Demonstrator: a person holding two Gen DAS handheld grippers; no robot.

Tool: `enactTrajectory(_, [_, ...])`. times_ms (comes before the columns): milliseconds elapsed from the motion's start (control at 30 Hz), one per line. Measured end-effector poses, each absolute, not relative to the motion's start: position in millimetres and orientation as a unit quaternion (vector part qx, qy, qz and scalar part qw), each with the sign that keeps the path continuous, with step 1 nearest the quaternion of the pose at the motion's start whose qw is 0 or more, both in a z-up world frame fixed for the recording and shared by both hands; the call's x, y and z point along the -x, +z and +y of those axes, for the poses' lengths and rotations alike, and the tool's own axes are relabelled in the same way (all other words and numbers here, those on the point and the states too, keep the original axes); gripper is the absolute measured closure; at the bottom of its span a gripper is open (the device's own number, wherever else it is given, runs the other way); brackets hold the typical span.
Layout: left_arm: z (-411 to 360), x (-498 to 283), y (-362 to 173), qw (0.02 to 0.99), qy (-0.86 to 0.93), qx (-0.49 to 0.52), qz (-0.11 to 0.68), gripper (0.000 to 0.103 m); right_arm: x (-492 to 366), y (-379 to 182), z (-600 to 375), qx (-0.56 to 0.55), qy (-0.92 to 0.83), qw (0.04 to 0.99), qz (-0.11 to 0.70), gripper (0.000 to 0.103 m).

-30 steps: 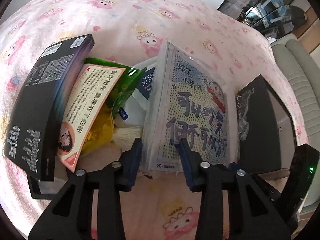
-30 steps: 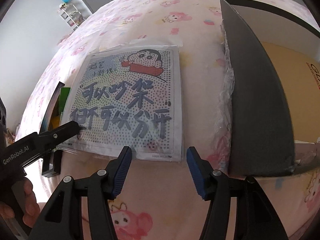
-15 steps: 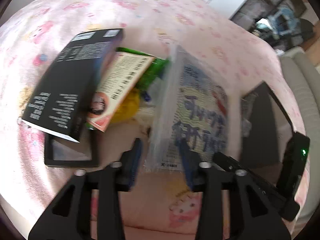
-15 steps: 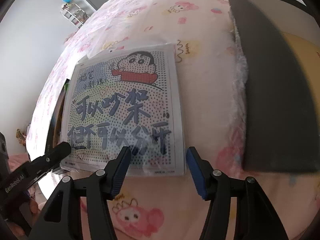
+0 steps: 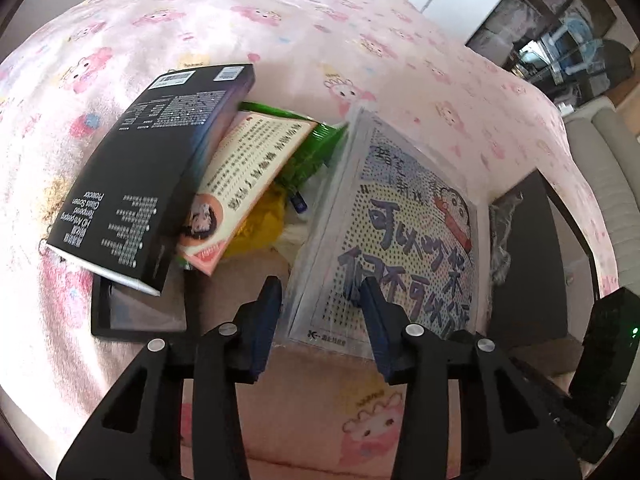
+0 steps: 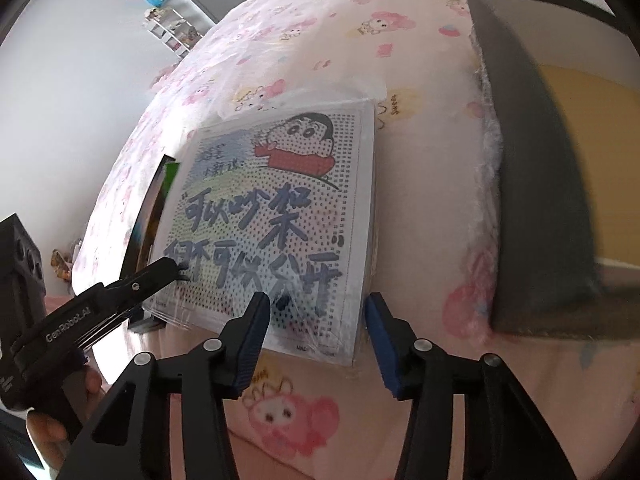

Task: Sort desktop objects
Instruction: 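Grasp the clear-bagged Shin-chan kit edge with the left tool, then lift the Shin-chan kit with the left tool and carry it over the black box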

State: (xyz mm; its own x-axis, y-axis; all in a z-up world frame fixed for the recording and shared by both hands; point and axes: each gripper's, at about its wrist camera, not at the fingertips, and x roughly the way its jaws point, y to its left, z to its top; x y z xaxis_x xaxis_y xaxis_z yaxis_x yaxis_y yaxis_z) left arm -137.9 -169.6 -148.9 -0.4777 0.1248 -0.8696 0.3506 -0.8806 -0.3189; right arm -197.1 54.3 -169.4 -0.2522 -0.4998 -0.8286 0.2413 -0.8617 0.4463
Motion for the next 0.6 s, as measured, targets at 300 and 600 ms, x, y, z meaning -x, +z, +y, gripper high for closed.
enactTrajectory(300, [-121,103,-148,0.037,-0.819,-0.544,0.18,0.049,133,-159,100,-0.588,-0.766,0.237,-0.11,0.057])
enactTrajectory(600, [-133,130,-153,0.056,-0.819,-0.536,0.198,0.049,130,-167,122,-0.566,-0.787,0.217,-0.115,0.057])
